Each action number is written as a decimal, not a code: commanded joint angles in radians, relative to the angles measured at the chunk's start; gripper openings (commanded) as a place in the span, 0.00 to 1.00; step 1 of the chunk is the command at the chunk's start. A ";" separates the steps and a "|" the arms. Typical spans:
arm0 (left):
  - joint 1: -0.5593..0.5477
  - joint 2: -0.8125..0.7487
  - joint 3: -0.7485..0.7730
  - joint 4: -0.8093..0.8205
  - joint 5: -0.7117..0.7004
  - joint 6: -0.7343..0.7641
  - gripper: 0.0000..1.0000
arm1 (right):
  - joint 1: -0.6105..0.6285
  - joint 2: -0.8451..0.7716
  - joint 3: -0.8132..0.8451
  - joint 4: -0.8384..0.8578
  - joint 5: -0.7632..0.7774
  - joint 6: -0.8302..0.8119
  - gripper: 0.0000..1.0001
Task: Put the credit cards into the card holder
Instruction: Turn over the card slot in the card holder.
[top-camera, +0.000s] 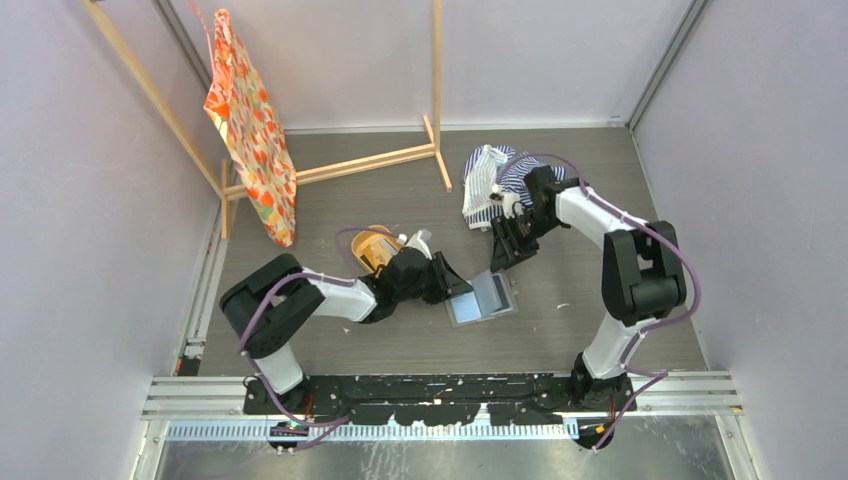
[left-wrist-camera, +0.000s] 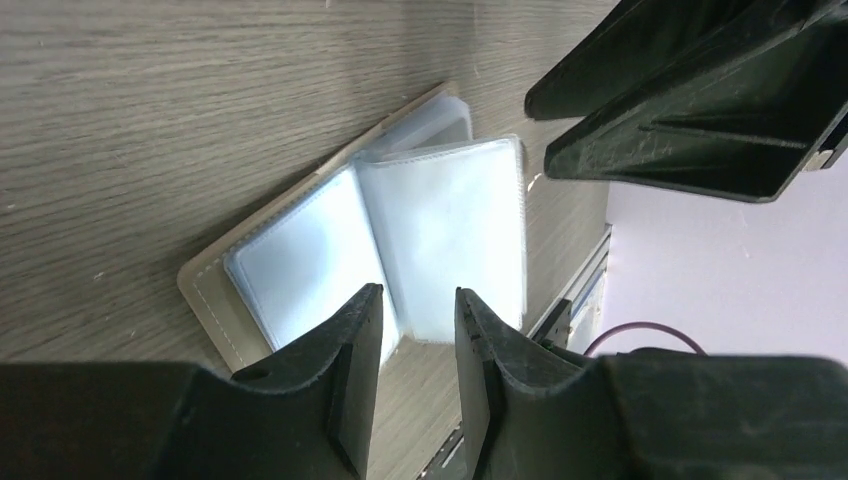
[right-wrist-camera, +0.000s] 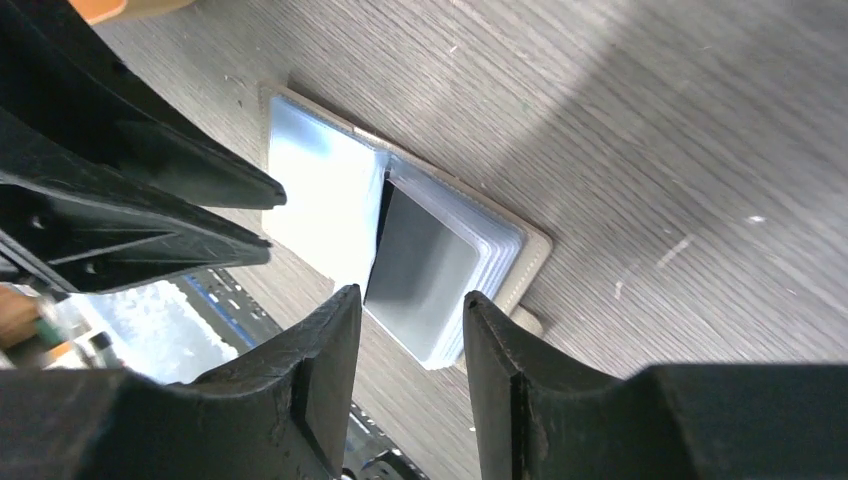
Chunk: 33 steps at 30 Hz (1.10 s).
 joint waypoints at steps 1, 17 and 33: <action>0.000 -0.114 -0.015 -0.113 -0.058 0.079 0.34 | 0.000 -0.147 -0.017 0.068 0.073 -0.040 0.47; -0.001 -0.276 -0.067 -0.086 -0.045 0.186 0.35 | 0.125 -0.260 -0.067 -0.013 -0.037 -0.280 0.26; 0.000 -0.197 -0.078 0.017 -0.013 0.163 0.34 | 0.177 0.041 0.006 -0.033 0.356 -0.160 0.08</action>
